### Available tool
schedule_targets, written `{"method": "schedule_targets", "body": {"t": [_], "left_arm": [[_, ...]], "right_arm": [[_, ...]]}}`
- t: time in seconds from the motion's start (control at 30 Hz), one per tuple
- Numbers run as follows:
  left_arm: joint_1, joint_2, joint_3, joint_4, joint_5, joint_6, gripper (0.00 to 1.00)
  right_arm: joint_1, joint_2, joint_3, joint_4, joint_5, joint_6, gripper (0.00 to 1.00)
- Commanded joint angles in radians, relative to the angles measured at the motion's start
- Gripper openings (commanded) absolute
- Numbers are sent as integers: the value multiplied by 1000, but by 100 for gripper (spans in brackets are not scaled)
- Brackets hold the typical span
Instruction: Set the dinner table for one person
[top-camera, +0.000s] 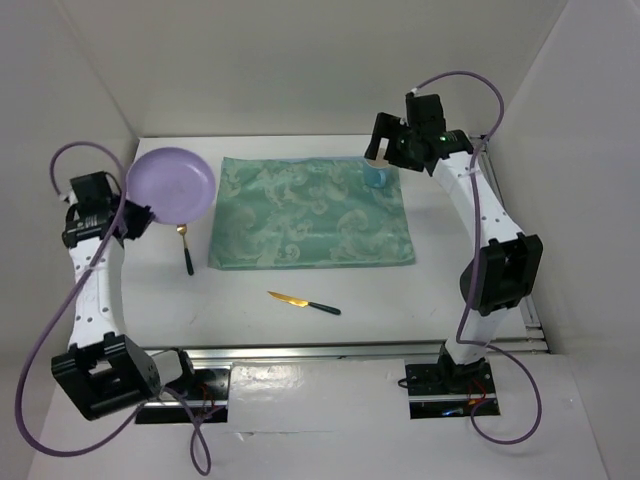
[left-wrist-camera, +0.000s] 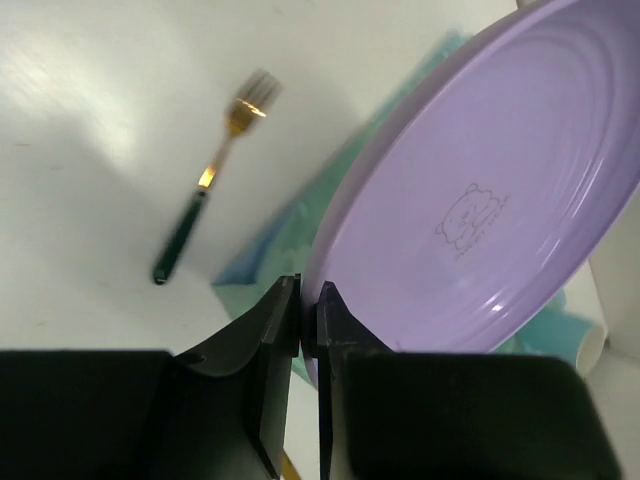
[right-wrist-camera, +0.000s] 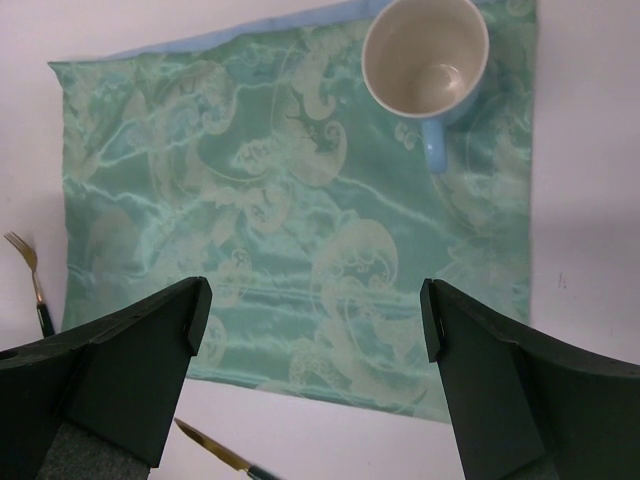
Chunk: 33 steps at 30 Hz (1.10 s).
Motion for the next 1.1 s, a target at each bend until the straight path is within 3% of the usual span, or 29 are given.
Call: {"method": "schedule_targets", "body": {"t": [0.0,0.17,0.4,0.63,0.77,1.07], "left_arm": [[-135,73,93,49,63,52,0],[-377,247,218,49,48,77,0],[-546,477,322,119,96,86,0],[-600,754,515,120,184,61,0],[-618,902,687,22,204,61,0],[-627,986,652,101,235,39,0]], "right_arm": [[-12,-96,-40,-23,19,-1,99],[-33,-177,-122,-43,28,8,99],[-78,-233,-165,-65,28,8,99],[-87,-267,-217,-74,28,-1,99],[-87,-267,-228,-74,28,-1,99],[-96,-257,-228,-74,28,-10,99]]}}
